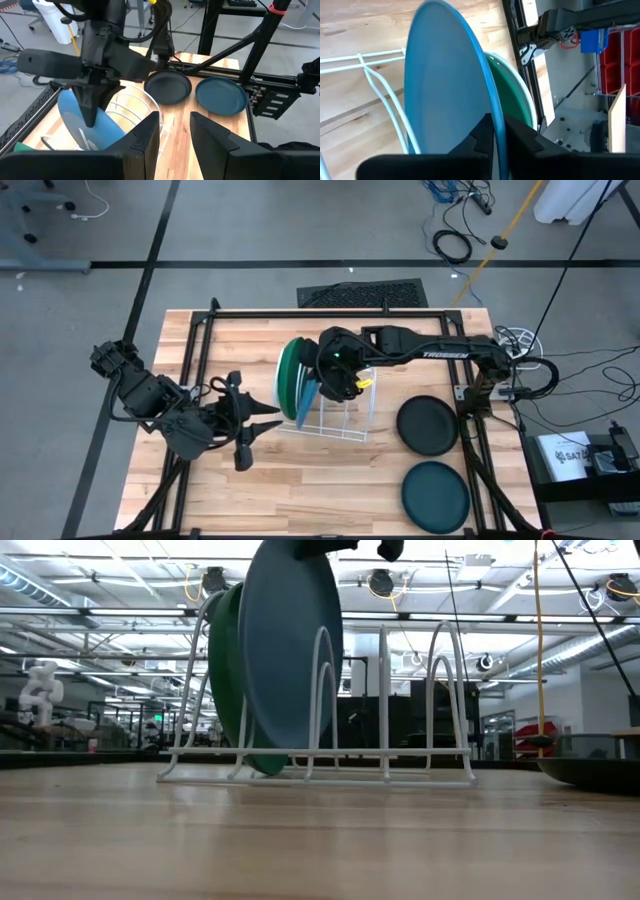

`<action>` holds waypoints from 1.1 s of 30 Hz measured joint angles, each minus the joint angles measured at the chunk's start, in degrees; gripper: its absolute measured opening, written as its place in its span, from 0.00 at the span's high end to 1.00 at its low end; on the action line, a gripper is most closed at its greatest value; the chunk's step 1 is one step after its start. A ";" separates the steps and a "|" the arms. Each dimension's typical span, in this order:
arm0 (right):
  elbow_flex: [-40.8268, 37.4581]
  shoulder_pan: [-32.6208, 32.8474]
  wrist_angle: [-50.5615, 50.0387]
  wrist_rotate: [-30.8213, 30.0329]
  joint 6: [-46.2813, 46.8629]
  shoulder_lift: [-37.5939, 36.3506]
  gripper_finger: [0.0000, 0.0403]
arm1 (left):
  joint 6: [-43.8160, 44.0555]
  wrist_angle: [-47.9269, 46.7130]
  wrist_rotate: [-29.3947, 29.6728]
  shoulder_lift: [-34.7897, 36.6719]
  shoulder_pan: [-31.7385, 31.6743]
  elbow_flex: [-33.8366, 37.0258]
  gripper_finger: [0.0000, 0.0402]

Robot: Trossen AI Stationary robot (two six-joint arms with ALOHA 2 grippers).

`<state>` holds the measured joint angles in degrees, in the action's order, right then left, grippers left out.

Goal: Sort dishes
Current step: Put the blue plate into the dish rack, then put the black plate into the dish rack

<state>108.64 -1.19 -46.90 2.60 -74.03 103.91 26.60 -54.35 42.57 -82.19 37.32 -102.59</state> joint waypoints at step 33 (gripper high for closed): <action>0.06 8.95 -5.32 -20.16 23.39 -12.42 0.60 | -0.80 1.52 4.59 -0.20 0.24 0.72 0.71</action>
<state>108.70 7.76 -52.23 -17.56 -50.64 91.49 25.80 -52.82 47.15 -82.39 37.56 -101.87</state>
